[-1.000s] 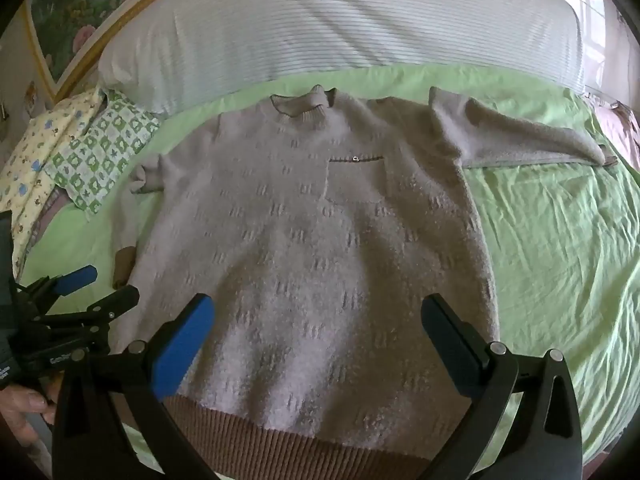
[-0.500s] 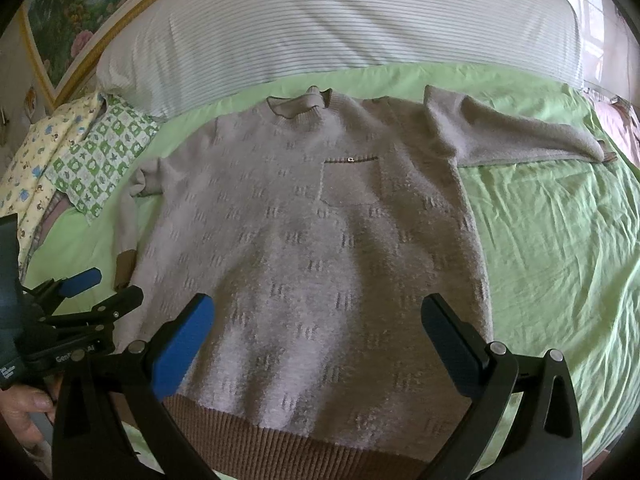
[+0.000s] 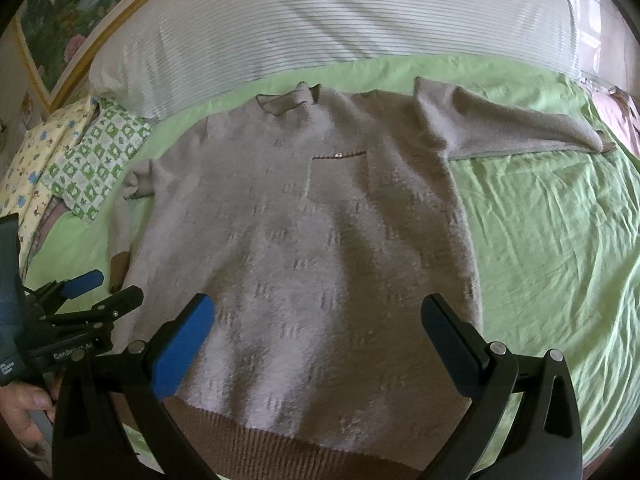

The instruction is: Fold small clothes

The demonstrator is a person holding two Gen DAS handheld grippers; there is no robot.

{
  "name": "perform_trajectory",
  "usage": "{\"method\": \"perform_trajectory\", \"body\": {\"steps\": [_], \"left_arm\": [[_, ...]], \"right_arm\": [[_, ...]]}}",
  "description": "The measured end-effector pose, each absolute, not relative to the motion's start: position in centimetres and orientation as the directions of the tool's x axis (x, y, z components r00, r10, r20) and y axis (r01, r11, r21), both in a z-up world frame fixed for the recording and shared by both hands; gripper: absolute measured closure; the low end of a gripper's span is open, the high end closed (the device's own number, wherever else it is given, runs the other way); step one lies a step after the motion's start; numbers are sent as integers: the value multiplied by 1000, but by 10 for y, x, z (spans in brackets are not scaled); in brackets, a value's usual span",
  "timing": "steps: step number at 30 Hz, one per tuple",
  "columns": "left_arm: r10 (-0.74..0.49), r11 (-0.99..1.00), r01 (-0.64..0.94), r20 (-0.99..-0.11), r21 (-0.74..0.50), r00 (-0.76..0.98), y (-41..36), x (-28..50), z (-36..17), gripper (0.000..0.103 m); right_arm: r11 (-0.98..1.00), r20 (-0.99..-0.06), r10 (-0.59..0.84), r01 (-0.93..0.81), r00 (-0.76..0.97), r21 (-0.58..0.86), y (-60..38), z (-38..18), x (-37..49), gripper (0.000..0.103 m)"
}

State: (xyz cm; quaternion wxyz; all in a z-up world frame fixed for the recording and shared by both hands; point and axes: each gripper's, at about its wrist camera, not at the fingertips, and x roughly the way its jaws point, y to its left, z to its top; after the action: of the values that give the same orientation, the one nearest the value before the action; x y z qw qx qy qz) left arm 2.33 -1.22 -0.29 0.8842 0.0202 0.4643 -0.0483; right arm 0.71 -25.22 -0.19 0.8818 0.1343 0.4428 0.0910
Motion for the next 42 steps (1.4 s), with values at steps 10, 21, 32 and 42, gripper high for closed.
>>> {"method": "perform_trajectory", "body": {"steps": [10,21,32,42], "left_arm": [[-67,995,98,-829,-14,555,-27,54,-4,15],[-46,997,78,-833,-4,551,-44,129,-5,15],[0,1000,26,-850,16,526,-66,231,-25,15],[52,998,-66,-877,23,478,-57,300,-61,15]], "right_arm": [[926,-757,252,77,602,369,-312,-10,29,0],[872,-768,98,318,633,373,-446,-26,78,21],[727,-792,77,510,605,460,-569,-76,156,40],[617,-776,61,587,628,524,-619,-105,205,97]]}}
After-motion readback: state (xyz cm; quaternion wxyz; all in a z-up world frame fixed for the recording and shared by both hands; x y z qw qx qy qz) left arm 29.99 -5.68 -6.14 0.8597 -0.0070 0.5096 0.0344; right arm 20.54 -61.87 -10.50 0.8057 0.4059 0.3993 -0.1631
